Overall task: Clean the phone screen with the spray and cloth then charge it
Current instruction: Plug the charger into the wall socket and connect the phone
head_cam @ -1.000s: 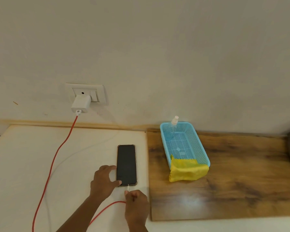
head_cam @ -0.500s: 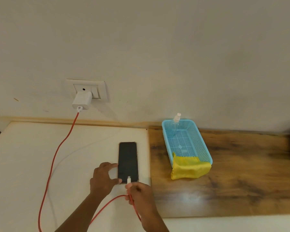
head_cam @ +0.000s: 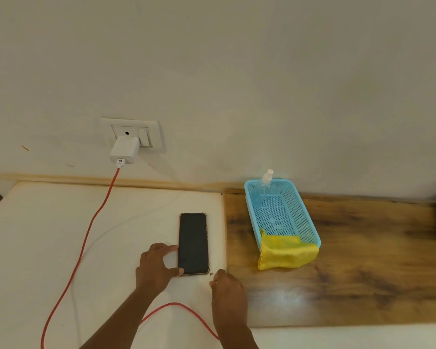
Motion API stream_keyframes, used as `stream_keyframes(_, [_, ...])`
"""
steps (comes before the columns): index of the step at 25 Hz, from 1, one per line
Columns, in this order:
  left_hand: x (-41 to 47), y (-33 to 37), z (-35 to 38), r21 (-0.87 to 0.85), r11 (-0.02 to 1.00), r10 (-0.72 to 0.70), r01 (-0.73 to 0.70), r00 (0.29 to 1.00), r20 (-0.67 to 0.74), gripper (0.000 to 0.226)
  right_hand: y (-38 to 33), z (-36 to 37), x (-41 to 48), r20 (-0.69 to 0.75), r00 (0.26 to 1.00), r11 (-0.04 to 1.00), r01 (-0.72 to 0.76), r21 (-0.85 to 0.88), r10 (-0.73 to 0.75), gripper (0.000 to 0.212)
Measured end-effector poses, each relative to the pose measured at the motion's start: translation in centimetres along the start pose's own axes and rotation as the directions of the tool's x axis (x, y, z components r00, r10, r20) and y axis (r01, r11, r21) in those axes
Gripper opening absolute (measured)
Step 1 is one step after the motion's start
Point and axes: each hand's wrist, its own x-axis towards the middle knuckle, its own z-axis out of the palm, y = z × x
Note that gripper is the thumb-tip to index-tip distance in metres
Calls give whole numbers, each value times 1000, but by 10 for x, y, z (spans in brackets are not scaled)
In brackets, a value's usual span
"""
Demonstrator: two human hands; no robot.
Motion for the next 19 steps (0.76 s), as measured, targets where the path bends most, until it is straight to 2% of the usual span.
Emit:
stream_keyframes(2, [0,0,0,5,1000,2,-2,1000,7,59,3,7,1,-12,1000,999,20,-42,-20,38])
stream_keyframes(4, [0,-1,0,7,1000,-2,2,1000,4,59,1,13,0,-38,999,999,-15,38,17,32])
stream_keyframes(6, [1,-1,1,-1,1000,-5,5,1000,-3,59,-3,18,-2,-48,992,980,-105,171,115,22])
stream_keyframes(12, [1,-1,3,14,1000,-12,13,1000,-22,59,-29,42,-3,-2,916,784,-343,517,402,15])
stream_keyframes(14, [1,-1,3,20,1000,-20,20,999,-27,59,-35,47,-3,-10,879,730,-391,561,478,15])
stream_keyframes(19, [0,1,3,75,997,-18,19,1000,-19,57,-43,57,-7,-65,837,702,-411,582,544,18])
